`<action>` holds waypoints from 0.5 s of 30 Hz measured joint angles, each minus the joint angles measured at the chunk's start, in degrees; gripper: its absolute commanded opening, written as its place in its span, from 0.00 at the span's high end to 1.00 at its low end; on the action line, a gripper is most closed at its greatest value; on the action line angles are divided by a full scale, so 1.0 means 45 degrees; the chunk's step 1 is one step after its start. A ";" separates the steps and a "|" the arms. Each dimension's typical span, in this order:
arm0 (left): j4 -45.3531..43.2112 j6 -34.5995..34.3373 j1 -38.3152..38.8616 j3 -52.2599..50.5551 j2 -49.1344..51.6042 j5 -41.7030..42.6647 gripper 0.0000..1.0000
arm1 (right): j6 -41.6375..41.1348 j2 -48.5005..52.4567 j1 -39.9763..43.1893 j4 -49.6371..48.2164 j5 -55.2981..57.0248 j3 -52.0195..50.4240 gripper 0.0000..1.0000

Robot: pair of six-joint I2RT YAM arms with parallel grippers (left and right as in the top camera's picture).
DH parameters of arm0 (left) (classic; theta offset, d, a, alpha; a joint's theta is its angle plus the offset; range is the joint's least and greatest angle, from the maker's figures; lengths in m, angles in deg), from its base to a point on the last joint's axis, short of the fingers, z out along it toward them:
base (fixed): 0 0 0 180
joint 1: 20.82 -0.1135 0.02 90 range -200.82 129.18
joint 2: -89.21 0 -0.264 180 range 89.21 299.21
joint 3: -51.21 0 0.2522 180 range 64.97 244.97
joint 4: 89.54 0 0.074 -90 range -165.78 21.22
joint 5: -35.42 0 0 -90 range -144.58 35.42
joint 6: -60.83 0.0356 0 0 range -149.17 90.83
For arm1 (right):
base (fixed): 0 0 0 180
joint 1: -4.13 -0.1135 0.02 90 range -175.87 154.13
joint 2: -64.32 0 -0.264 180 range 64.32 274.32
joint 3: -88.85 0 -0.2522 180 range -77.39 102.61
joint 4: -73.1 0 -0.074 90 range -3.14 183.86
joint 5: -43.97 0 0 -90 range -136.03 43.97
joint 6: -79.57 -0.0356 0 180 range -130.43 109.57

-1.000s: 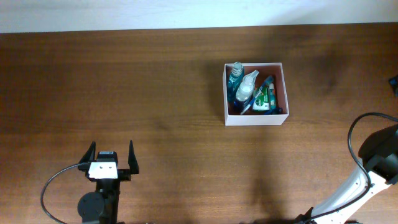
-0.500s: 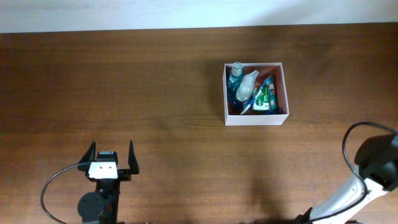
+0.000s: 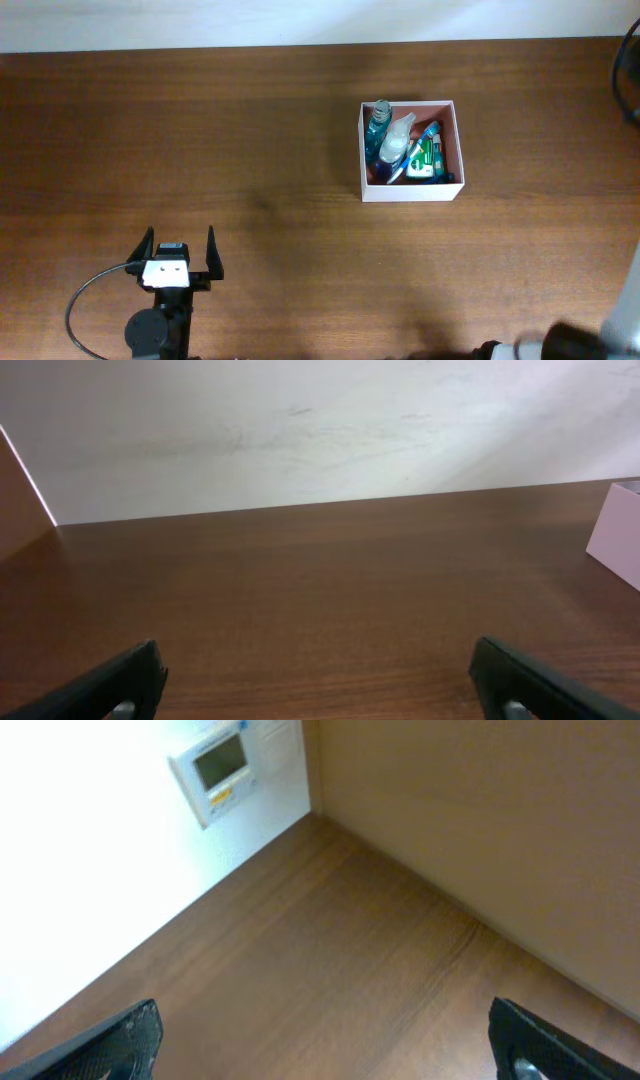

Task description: Pack container

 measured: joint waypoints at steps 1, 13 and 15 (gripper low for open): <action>0.0000 0.0000 0.0000 0.0000 0.0000 -0.0005 0.01 | 0.0063 -0.0563 -0.0146 0.0024 0.0005 -0.0520 0.01; 0.0000 0.0000 0.0000 0.0000 0.0000 0.0000 0.00 | 0.0612 -0.7626 -0.1345 -0.2686 -0.0471 -0.6023 0.01; 0.0000 -0.0005 0.0000 0.0000 0.0000 -0.0005 0.01 | 0.1433 -0.8733 -0.1486 -0.4017 -0.1103 -0.7019 0.01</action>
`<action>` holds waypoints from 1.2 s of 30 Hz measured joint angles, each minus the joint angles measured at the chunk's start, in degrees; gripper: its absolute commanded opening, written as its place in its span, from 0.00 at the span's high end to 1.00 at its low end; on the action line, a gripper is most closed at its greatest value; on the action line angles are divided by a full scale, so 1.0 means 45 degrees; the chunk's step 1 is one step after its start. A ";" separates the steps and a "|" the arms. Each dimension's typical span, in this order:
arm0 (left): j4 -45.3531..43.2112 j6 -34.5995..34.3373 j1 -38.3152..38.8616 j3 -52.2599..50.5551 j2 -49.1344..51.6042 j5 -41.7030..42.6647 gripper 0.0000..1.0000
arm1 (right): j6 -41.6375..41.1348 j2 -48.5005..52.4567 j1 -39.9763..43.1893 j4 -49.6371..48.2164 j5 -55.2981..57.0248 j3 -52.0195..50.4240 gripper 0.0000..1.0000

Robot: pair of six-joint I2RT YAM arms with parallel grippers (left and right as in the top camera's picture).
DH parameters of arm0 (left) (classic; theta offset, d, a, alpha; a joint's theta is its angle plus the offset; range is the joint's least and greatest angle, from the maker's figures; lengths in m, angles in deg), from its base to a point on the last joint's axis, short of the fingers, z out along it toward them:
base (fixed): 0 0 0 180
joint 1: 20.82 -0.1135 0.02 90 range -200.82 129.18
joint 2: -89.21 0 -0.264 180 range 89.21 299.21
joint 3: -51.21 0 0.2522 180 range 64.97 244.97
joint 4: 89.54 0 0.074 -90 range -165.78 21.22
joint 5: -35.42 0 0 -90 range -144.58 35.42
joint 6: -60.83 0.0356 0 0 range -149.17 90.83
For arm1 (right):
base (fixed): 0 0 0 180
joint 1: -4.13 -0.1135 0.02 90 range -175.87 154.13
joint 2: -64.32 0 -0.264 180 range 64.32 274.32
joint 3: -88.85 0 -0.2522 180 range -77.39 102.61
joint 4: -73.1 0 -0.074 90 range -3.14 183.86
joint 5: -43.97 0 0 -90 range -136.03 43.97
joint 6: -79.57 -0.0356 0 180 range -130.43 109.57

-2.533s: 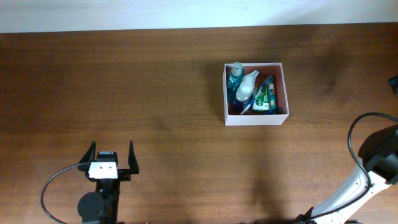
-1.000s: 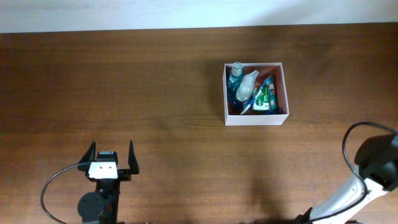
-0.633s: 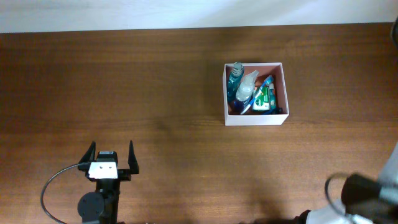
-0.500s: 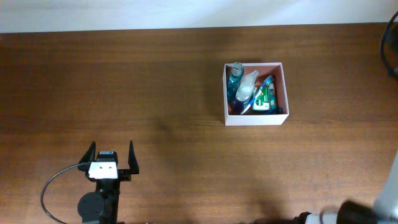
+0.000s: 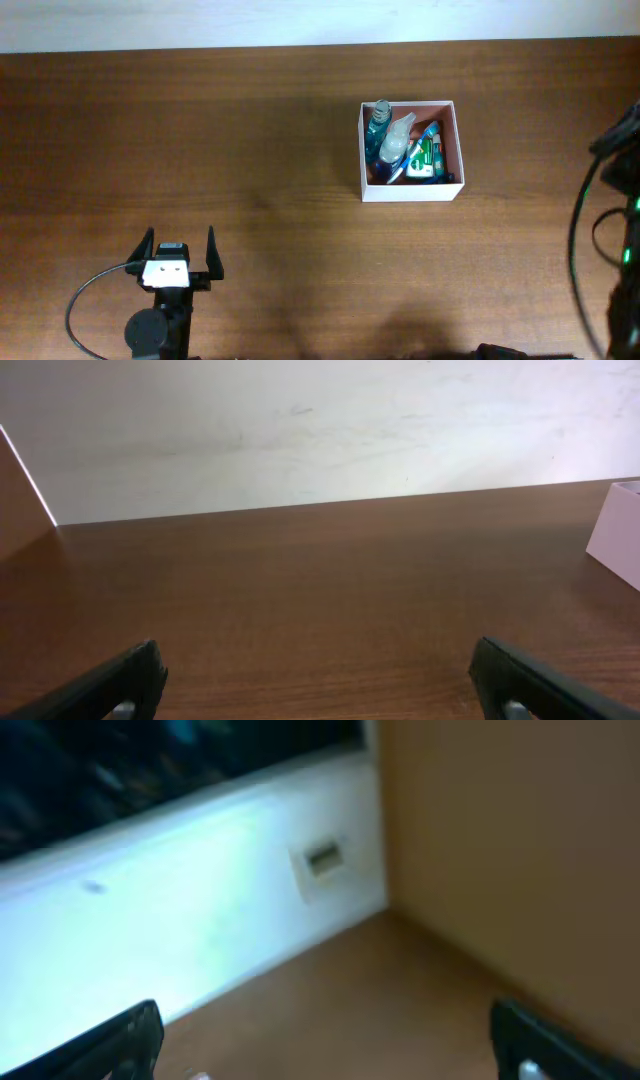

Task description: Pack container

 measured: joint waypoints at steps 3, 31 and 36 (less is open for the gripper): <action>0.0005 0.0005 0.0000 0.0000 0.0000 0.0005 0.01 | 0.1511 -0.1413 -0.0306 -0.1661 -0.1112 -0.1292 0.01; 0.0005 0.0000 0.0000 0.0000 0.0000 0.0005 0.00 | 0.3944 -0.8359 -0.1928 -0.7650 -0.4988 -1.0088 0.01; 0.0005 0.0005 0.0000 0.0000 0.0000 0.0005 0.01 | 0.3939 -0.9301 -0.1928 -0.7941 -0.5421 -1.1477 0.01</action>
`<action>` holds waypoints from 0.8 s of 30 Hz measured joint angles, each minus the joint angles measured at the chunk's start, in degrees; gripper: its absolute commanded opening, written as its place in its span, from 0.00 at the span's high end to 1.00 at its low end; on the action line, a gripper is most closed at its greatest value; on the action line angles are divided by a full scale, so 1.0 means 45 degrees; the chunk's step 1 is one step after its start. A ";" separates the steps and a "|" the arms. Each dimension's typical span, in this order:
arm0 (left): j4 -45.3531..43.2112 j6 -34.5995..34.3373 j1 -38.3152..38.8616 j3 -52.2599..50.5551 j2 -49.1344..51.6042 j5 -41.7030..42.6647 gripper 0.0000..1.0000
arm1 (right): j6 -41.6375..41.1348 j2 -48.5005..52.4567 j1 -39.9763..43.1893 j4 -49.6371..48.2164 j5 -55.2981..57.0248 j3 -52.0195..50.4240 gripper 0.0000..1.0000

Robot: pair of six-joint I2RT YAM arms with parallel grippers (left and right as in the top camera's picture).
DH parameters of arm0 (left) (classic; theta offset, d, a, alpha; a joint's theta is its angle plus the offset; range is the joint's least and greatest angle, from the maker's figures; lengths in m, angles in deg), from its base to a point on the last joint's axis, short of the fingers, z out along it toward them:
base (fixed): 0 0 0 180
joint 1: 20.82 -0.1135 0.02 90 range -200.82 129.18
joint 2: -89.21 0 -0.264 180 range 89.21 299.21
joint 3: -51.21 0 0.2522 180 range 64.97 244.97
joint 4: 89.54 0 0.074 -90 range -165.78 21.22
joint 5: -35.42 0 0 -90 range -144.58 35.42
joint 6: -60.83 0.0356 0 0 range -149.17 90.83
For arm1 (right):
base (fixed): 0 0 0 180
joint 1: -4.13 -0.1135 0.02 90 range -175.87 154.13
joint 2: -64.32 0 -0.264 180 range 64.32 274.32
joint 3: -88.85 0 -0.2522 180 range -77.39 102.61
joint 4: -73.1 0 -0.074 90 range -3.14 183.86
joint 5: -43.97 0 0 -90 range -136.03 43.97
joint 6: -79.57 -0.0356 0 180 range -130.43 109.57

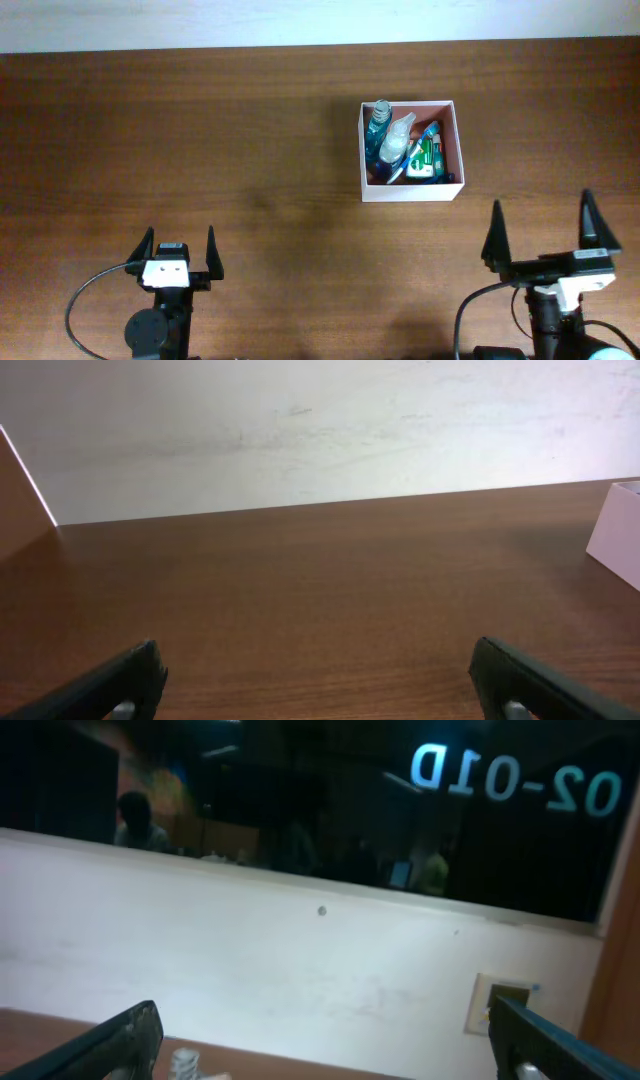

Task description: Pack container

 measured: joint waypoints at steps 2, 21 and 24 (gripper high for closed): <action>-0.0005 0.0000 0.0000 0.0000 0.0000 0.0000 0.01 | 0.0010 -0.0243 0.0000 -0.0039 -0.0097 -0.0306 0.01; 0.0000 0.0000 0.0000 0.0000 0.0000 0.0000 0.01 | -0.0107 -0.1603 -0.0685 -0.0874 -0.0306 -0.2691 0.01; 0.0000 0.0000 0.0000 0.0000 0.0000 -0.0005 0.01 | -0.0112 -0.1603 -0.0738 -0.1224 -0.0267 -0.3186 0.01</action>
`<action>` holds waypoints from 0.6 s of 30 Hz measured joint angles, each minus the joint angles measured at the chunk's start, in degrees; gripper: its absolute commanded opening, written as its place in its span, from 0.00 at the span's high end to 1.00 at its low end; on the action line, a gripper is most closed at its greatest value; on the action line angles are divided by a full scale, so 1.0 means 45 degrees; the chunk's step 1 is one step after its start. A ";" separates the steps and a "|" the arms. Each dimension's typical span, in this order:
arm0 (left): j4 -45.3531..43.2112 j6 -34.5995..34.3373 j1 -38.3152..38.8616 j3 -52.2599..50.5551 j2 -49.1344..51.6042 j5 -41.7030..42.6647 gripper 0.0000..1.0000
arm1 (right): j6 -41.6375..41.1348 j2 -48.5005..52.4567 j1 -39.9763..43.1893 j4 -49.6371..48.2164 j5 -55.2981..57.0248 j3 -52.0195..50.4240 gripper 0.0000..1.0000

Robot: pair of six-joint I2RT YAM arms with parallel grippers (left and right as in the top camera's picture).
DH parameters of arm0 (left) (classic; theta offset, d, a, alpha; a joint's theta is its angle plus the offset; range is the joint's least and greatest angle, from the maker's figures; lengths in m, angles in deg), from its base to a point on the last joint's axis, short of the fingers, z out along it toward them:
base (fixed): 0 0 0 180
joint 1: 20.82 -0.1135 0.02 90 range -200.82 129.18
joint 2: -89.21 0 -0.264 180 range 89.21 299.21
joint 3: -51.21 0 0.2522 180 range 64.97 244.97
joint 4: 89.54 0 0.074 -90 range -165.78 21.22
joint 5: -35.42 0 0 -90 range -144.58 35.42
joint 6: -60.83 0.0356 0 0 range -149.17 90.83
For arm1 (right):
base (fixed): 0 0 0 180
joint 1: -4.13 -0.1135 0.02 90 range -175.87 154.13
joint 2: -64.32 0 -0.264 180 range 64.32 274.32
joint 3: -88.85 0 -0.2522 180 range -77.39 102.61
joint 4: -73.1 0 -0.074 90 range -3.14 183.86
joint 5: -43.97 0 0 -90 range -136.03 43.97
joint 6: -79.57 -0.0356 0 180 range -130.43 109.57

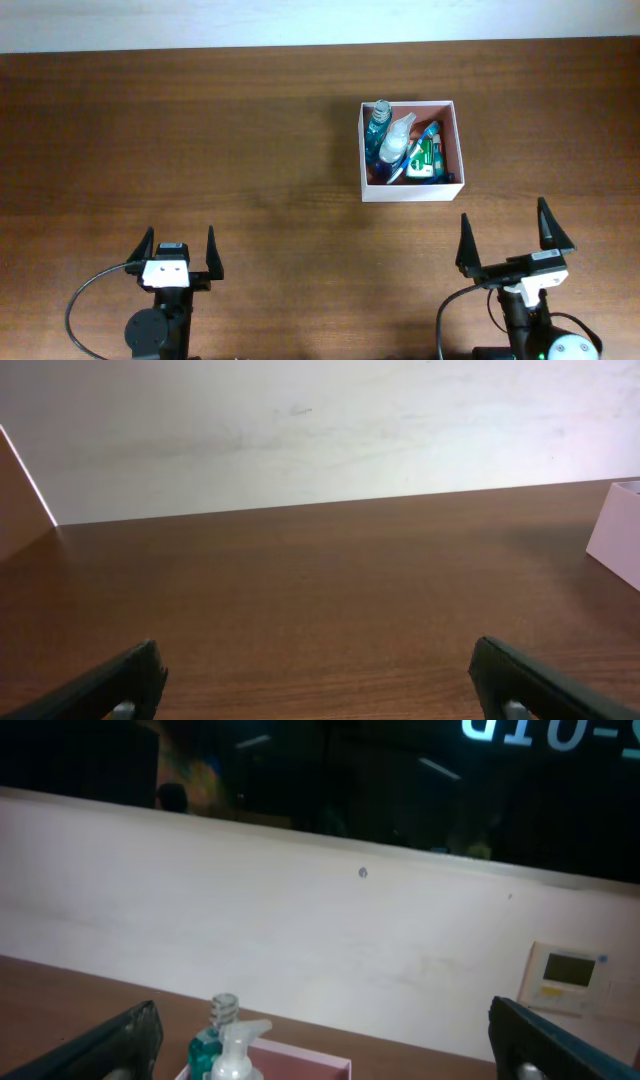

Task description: Pack container

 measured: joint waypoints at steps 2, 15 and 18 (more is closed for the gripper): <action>0.0000 0.0000 0.0000 0.0000 0.0000 0.0005 0.01 | -0.0005 0.0000 0.0000 -0.0321 0.0000 -0.0374 0.01; 0.0000 0.0000 0.0000 0.0000 0.0000 0.0005 0.01 | -0.0010 0.0000 -0.0010 -0.2788 -0.0005 -0.3011 0.01; 0.0000 0.0000 0.0000 0.0000 0.0000 0.0000 0.01 | -0.0005 -0.0005 -0.0010 -0.2739 -0.0010 -0.3021 0.01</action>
